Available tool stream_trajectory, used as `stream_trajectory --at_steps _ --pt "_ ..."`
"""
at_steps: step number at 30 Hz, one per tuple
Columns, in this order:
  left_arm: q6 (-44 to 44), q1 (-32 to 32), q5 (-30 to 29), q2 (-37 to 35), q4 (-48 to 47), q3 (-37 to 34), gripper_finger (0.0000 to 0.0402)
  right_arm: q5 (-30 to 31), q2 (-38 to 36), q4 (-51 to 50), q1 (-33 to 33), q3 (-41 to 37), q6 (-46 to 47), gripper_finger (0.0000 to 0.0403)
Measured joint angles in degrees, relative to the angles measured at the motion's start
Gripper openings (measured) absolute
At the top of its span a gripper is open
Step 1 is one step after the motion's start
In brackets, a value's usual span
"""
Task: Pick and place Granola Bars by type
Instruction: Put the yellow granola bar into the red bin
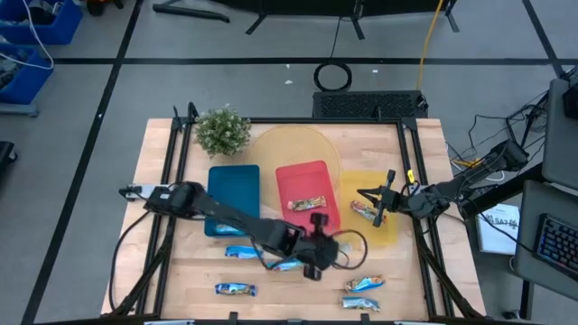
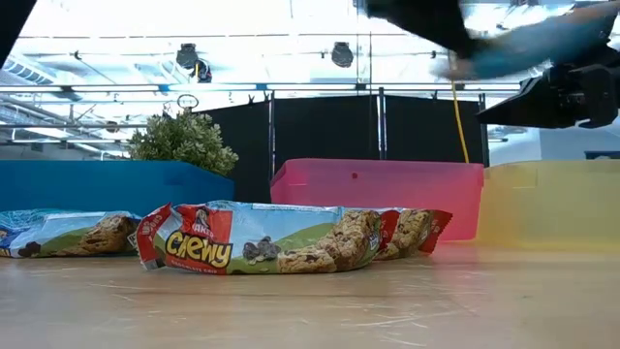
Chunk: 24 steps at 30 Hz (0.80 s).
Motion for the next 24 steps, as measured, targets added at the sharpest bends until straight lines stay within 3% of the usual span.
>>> stream_trajectory --at_steps 3,8,12,19,24 --pt "-1.88 1.62 -4.08 -2.91 -9.77 0.04 0.0024 -0.07 -0.01 -0.16 0.0 0.0 0.4 0.0" --pt "-8.29 6.48 -3.82 -3.37 -21.1 -0.23 0.0019 -0.12 -0.01 -0.04 0.0 0.0 0.53 0.0" --pt "-9.01 9.55 -0.76 -2.17 -19.22 -4.78 0.0005 -0.14 -0.01 -0.36 0.0 0.0 1.29 0.0" --pt "-7.91 12.21 5.64 -1.75 -10.8 -15.68 0.0024 -0.16 0.05 -0.56 0.0 0.0 1.6 0.0" --pt "-6.63 12.5 9.74 -1.76 -9.68 -16.75 0.0016 -0.16 0.07 -0.48 0.0 0.0 1.6 0.0"
